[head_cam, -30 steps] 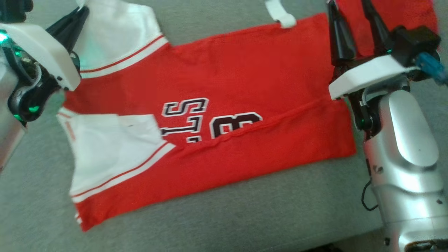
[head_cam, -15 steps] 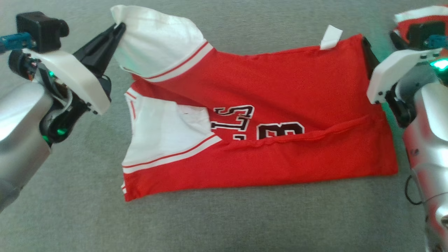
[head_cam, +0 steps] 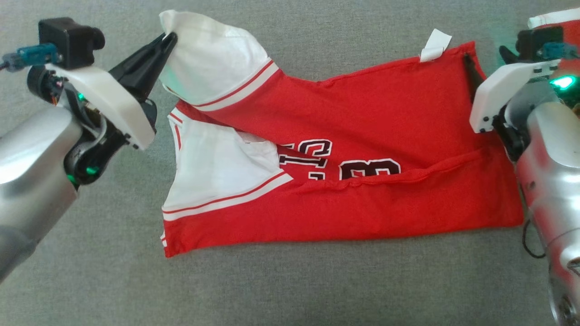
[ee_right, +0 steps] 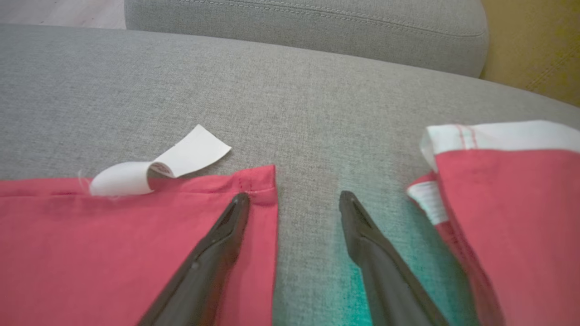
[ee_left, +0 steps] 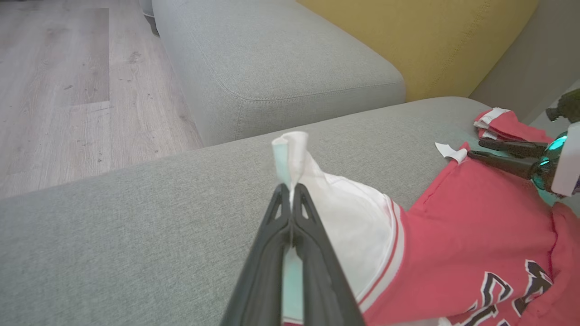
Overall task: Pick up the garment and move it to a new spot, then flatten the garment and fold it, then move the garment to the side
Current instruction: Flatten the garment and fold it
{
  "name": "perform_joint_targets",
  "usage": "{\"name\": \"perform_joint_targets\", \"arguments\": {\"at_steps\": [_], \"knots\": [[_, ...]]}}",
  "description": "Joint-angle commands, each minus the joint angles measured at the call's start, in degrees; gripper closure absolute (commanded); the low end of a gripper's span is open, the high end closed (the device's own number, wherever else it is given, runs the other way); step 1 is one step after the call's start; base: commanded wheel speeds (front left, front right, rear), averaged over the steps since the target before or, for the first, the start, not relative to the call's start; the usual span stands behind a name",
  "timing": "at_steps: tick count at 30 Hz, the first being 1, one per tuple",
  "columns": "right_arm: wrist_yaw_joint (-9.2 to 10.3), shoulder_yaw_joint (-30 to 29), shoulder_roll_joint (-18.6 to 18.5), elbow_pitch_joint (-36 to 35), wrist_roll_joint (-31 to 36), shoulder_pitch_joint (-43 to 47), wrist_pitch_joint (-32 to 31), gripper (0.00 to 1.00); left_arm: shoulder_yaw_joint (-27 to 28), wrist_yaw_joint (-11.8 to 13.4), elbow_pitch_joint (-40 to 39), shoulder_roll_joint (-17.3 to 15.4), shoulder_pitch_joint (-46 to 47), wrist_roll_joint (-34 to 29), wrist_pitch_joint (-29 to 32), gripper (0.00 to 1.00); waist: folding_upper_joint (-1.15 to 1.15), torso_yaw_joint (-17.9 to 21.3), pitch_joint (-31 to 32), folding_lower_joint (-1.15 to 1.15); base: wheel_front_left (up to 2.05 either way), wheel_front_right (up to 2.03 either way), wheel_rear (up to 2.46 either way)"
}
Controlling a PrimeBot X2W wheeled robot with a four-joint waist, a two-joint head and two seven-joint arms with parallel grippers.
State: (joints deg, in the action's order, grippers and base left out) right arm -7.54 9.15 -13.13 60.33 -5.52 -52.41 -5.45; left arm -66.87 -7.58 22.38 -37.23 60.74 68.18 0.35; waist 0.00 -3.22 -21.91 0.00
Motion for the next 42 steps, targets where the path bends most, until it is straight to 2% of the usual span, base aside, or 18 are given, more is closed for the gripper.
{"name": "perform_joint_targets", "arguments": {"at_steps": [1,8,9,10,11,16,23,27,34,42], "knots": [[0.05,1.78,1.06,-0.78,-0.74,-1.80,0.83,0.00,2.28,0.09,-0.34,-2.01,3.52,0.10,-0.61,1.00,0.00,0.08,-0.24,0.00,0.00,0.00,0.00],[0.05,7.88,0.96,1.77,-4.47,-4.30,0.04,0.00,1.37,0.09,0.42,-1.71,4.73,0.34,-0.63,1.00,0.00,-0.48,-1.61,0.00,0.00,0.00,0.00],[0.05,9.08,0.84,2.12,-5.02,-4.59,-0.62,0.25,1.27,0.09,0.73,-1.68,4.86,0.38,-0.66,1.00,0.00,-0.54,-1.78,0.00,0.00,0.00,0.00],[0.05,10.26,0.66,2.37,-5.56,-4.87,-1.16,0.73,1.19,0.09,1.10,-1.62,4.98,0.40,-0.71,1.00,0.00,-0.59,-1.92,0.00,0.00,0.00,0.00],[0.05,11.29,0.43,2.48,-6.17,-5.13,-1.42,1.00,1.12,0.09,1.56,-1.57,5.12,0.36,-0.79,1.00,0.00,-0.62,-2.03,0.00,0.00,0.00,0.00],[0.05,13.31,-0.98,2.20,-9.56,-7.19,0.39,1.00,0.67,0.29,5.54,-1.56,6.36,-1.49,-1.63,1.00,0.00,-0.13,-2.16,0.00,0.00,0.00,0.00],[0.05,12.41,-0.36,1.54,-13.85,-11.21,5.53,1.00,-0.66,0.97,13.35,-1.33,11.13,-6.93,-2.84,1.00,0.00,1.88,-2.97,0.00,0.00,0.00,0.00],[0.05,10.78,0.35,1.57,-15.64,-13.14,8.50,1.00,-0.38,0.91,16.46,-0.42,13.59,-8.52,-4.92,1.00,0.00,2.82,-3.60,0.00,0.00,0.00,0.00],[0.05,7.17,2.34,2.48,-18.90,-16.63,16.57,1.00,-0.09,0.86,23.89,2.86,19.43,-14.48,-13.82,1.00,0.00,4.31,-4.50,0.00,0.00,0.00,0.00],[0.05,6.49,2.38,3.98,-21.20,-16.06,19.03,1.00,3.55,0.40,24.86,5.06,17.89,-16.63,-15.31,1.00,0.00,3.72,-3.30,0.00,0.00,0.00,0.00]]}}
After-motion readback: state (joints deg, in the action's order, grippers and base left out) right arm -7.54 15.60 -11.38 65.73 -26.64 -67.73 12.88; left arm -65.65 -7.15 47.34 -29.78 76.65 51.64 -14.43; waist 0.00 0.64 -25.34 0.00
